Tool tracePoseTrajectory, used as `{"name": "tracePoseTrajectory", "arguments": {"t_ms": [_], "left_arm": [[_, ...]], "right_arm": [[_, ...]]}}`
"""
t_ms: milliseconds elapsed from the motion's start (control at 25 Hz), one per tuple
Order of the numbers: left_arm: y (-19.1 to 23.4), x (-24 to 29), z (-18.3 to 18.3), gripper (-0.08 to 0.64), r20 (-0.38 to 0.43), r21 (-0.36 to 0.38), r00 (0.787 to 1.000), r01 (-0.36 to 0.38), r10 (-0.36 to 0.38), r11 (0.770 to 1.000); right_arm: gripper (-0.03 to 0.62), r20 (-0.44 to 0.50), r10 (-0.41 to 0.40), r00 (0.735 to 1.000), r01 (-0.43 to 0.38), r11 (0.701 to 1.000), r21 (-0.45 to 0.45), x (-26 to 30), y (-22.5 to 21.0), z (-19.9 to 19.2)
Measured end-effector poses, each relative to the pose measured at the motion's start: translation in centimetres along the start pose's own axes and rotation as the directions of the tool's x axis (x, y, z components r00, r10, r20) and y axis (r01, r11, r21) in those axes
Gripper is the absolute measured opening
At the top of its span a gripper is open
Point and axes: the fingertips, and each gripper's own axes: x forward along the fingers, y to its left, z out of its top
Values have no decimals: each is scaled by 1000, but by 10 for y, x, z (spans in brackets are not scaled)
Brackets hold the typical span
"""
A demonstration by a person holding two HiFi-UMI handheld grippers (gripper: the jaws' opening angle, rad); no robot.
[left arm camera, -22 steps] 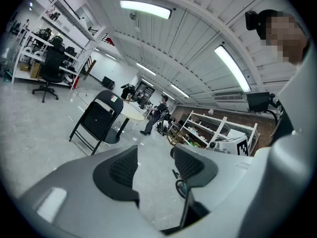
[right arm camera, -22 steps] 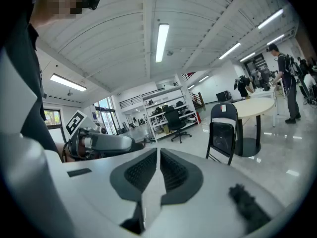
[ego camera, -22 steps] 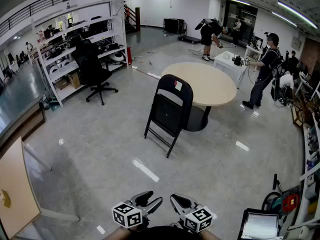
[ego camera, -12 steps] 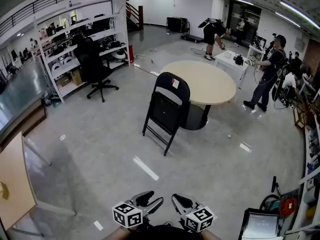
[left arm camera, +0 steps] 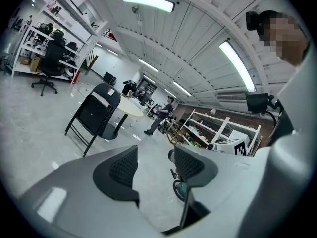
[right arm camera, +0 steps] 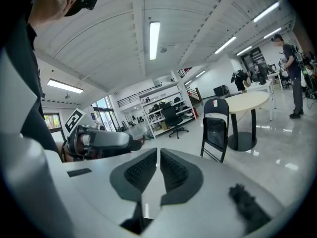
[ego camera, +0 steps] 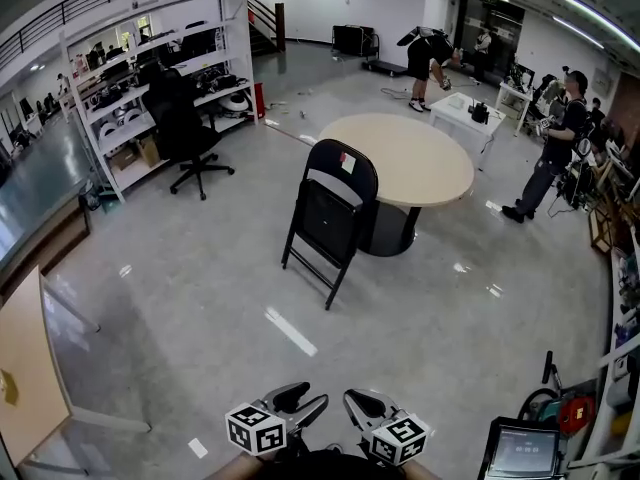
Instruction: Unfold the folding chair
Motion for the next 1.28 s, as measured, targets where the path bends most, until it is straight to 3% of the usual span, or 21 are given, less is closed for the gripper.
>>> {"name": "tracePoseTrajectory", "arguments": {"t_ms": [240,760,1040,1280], "left_arm": [[32,24,36,241,-8,6,999,45,-45,999],[143,53,130,241,-24,-7,990,136,-136,991],[179,55,143,241,-52,-42,982,177,-180,983],[216,51,140,241,-59,-89,985,159,-165,983]], "right_arm": [[25,-8,-46,999,46,999,10,36,-26,22],[25,-27,-136,990,136,991,-5,161,-60,76],[25,-63,-176,982,176,984,7,200,-62,78],[25,-116,-155,981,157,988,2,231,-59,71]]}}
